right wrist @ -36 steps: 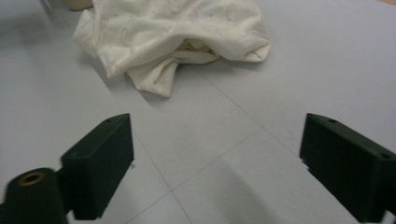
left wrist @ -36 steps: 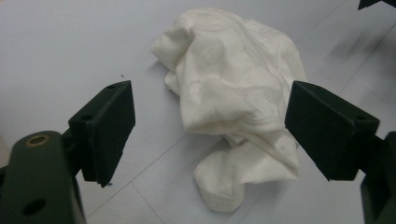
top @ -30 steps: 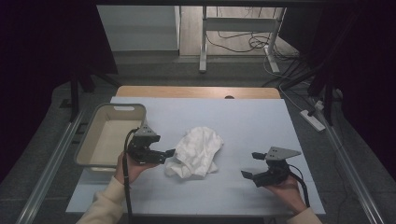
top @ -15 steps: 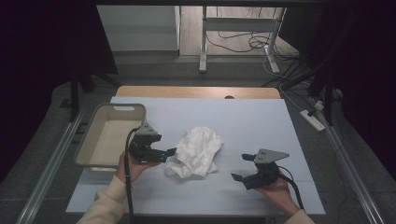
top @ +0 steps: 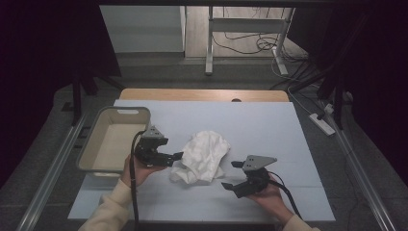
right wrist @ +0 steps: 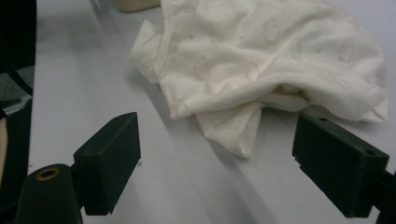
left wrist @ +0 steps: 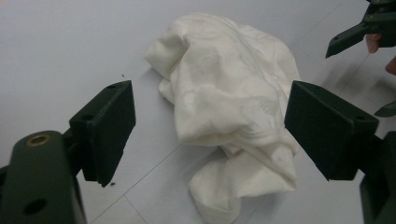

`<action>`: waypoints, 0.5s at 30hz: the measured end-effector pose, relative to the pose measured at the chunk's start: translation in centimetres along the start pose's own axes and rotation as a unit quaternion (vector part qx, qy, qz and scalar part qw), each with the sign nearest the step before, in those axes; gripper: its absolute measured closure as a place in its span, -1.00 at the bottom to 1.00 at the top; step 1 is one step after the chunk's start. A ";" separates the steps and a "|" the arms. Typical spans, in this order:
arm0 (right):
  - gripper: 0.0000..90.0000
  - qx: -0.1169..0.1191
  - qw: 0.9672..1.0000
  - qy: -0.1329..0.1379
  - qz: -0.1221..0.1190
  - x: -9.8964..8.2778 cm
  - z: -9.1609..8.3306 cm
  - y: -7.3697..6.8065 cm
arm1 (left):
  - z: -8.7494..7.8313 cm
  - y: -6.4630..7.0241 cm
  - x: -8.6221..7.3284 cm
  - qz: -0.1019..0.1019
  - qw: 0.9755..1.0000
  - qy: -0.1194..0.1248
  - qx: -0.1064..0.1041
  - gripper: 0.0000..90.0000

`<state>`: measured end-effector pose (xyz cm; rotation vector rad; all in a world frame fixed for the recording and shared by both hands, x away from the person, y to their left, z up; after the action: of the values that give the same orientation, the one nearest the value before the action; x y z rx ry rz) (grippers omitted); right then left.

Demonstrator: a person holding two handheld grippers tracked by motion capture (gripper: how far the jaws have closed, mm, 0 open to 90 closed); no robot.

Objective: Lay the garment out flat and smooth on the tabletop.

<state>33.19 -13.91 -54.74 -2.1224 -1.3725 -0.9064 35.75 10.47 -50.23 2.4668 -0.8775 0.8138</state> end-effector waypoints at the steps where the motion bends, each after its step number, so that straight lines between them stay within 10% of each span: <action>1: -0.66 -0.001 1.000 -0.003 -0.003 0.1 0.3 -0.1 | 0.0 0.0 0.0 0.000 1.000 0.001 0.001 -0.62; 15: -0.56 0.029 0.999 -0.002 -0.030 2.0 2.4 -2.2 | 0.2 0.1 -0.1 0.001 1.000 -0.003 0.000 -0.62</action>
<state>32.39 -10.19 -54.87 -2.0505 -1.4546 -0.8748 35.67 10.32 -50.40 2.4697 -0.8818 0.8065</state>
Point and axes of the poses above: each handheld gripper's, and its own axes: z roughly forward along the jaws, x roughly out of its top, y roughly to its right, the point moved 8 cm from there along z, roughly forward along the jaws, and after that the axes turned 9 degrees about -y, right-handed, at the moved point
